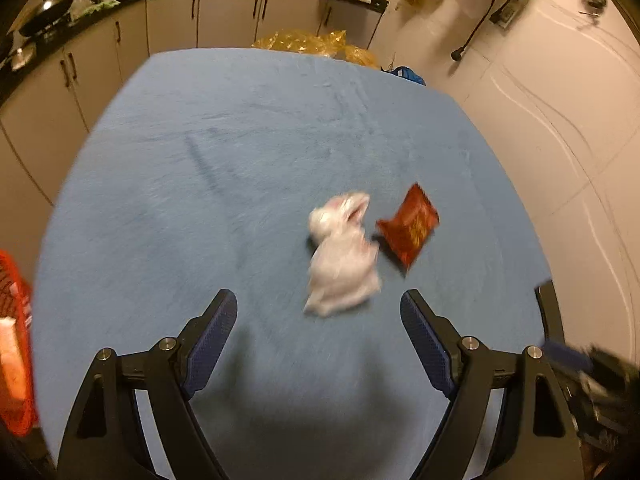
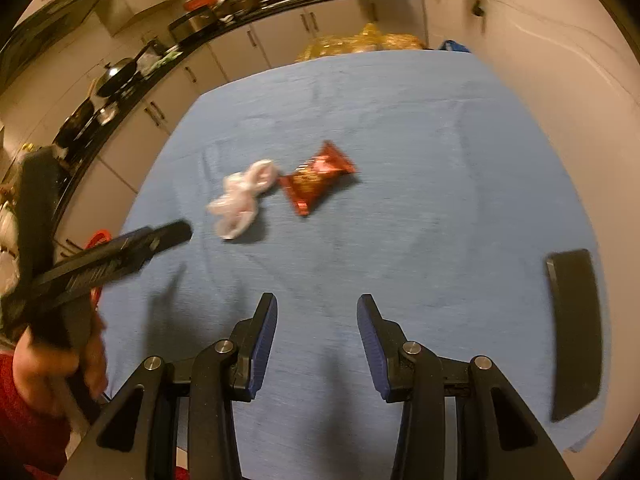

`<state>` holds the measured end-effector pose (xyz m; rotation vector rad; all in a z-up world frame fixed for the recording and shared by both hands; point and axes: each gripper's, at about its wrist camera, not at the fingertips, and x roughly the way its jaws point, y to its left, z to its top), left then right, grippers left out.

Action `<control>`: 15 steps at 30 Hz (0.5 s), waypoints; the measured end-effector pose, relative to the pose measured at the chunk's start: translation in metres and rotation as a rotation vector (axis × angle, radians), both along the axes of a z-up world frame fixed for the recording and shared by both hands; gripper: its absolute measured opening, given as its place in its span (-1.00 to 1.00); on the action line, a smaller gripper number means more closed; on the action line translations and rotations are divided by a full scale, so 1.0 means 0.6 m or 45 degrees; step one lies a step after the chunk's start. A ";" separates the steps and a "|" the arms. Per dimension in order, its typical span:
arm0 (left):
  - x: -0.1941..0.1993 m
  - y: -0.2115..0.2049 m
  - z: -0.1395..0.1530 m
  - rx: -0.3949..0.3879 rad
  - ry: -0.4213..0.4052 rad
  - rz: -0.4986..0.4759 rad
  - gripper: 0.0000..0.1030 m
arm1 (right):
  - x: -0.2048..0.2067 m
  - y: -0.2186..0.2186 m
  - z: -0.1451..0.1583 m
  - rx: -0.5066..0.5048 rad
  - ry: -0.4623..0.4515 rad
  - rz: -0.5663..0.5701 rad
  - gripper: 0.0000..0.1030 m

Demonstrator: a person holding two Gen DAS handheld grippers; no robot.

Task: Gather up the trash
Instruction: 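Move both open tools back over the plastic wrap and snack wrapper, then grasp the clear plastic wrap with left tool while right tool grasps the red snack wrapper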

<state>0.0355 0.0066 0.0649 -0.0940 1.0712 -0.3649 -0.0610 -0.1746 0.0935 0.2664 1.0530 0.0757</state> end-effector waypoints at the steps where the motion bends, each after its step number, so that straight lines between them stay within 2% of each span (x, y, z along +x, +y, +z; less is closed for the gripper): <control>1: 0.018 -0.012 -0.008 0.017 0.001 0.008 0.61 | -0.004 -0.013 0.001 -0.005 0.001 -0.014 -0.13; 6: 0.072 -0.053 -0.051 0.081 0.029 0.009 0.61 | -0.017 -0.067 0.004 -0.004 0.013 -0.074 -0.13; 7: 0.080 -0.060 -0.063 0.097 0.040 0.003 0.53 | -0.018 -0.075 0.005 0.000 0.015 -0.083 -0.13; 8: 0.083 -0.063 -0.069 0.119 0.039 0.006 0.25 | -0.017 -0.082 0.006 0.005 0.017 -0.090 -0.13; 9: 0.083 -0.065 -0.072 0.145 0.025 0.011 0.21 | -0.015 -0.087 0.008 0.008 0.018 -0.095 -0.13; 13: 0.070 -0.066 -0.071 0.208 -0.040 -0.028 -0.27 | 0.007 -0.096 0.013 0.039 0.016 -0.100 -0.13; 15: 0.057 -0.054 -0.069 0.217 -0.045 -0.043 -0.28 | 0.029 -0.091 0.014 0.062 0.013 -0.094 -0.08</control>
